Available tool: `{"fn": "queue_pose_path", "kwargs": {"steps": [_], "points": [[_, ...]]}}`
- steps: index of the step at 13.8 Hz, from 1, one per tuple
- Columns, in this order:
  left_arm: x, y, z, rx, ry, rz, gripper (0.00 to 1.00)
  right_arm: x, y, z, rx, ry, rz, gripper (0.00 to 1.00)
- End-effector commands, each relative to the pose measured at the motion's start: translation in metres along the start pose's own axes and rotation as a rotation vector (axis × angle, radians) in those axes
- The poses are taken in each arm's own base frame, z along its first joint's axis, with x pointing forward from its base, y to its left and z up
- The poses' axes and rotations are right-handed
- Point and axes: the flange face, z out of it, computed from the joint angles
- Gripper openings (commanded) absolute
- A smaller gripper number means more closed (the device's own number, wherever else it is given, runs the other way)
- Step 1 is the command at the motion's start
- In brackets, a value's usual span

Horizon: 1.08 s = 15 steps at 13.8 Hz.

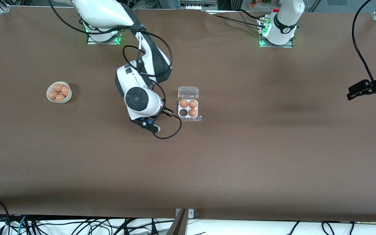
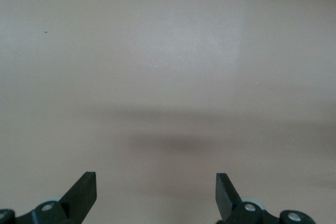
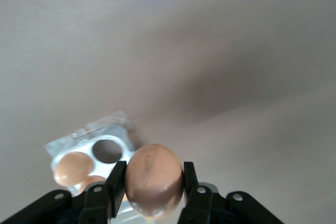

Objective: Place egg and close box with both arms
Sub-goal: 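Lift the egg with the right gripper and carry it to the box, then lower the egg into the empty cell and open the right gripper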

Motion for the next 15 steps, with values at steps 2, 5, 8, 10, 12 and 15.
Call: {"fn": "queue_pose_path", "kwargs": {"steps": [2,5,8,10,12,15], "points": [[0.002,-0.004,-0.006,0.021,0.004,0.022,1.0,-0.025,-0.03,0.013,0.043,0.034,0.025,0.42],[0.002,-0.004,-0.006,0.02,0.004,0.022,1.0,-0.039,-0.042,0.031,0.047,0.048,0.021,0.42],[0.003,-0.004,-0.006,0.021,0.005,0.022,1.0,-0.043,-0.05,0.043,0.068,0.072,0.001,0.42],[0.002,-0.004,-0.006,0.02,0.004,0.022,1.0,-0.042,-0.051,0.044,0.075,0.078,-0.001,0.42],[0.002,-0.004,-0.006,0.02,0.004,0.022,1.0,-0.049,-0.054,0.049,0.072,0.076,-0.005,0.42],[0.003,-0.004,-0.005,0.02,0.002,0.022,1.0,-0.056,-0.057,0.053,0.086,0.041,0.006,0.42]]}}
